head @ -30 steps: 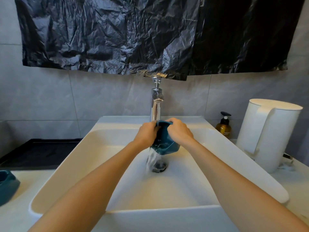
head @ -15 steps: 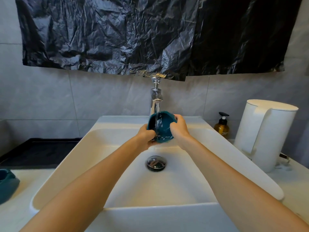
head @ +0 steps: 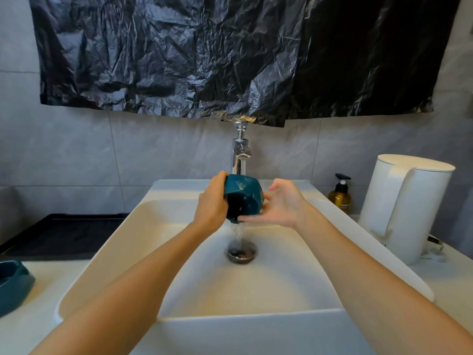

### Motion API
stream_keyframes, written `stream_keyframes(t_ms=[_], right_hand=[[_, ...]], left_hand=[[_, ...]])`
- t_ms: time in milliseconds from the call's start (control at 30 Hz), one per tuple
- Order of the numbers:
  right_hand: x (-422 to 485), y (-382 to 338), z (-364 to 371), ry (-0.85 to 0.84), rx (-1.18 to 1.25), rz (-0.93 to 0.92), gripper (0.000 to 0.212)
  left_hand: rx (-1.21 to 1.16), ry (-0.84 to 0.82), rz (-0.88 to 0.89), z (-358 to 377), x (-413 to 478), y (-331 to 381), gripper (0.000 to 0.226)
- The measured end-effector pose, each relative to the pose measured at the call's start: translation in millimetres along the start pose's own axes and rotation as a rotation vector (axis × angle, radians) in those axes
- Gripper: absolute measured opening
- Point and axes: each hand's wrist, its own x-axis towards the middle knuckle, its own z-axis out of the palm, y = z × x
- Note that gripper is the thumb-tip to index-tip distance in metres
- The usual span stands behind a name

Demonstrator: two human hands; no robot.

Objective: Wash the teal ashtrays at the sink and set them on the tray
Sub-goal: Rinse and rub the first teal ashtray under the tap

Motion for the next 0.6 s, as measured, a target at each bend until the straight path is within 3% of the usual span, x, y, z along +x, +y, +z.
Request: stream_keyframes(t_ms=[67,200,300,467,600], right_hand=[[5.4,4.4,3.6,-0.062,0.164,0.101,0.046],[3.9,6.6,11.5,-0.060,0.229,0.100,0.059],[5.2,5.9,12.4,-0.010,0.175,0.131,0.048],[7.4,7.1,3.4,-0.100,-0.003,0.215,0.036],[9.6,10.2,3.0,-0.033,0.051,0.198,0.028]], left_hand=[[-0.005,0.023,0.045,2.2,-2.8,4.5,0.038],[-0.094,0.054,0.098,4.2,-3.4,4.2,0.038],[-0.091,-0.016,0.153,3.7,-2.9,-3.8,0.040],[-0.016,-0.026,0.310,-7.4,-1.2,-5.3,0.035],[0.005,-0.142,0.335,-11.6,5.0,-9.7,0.033]])
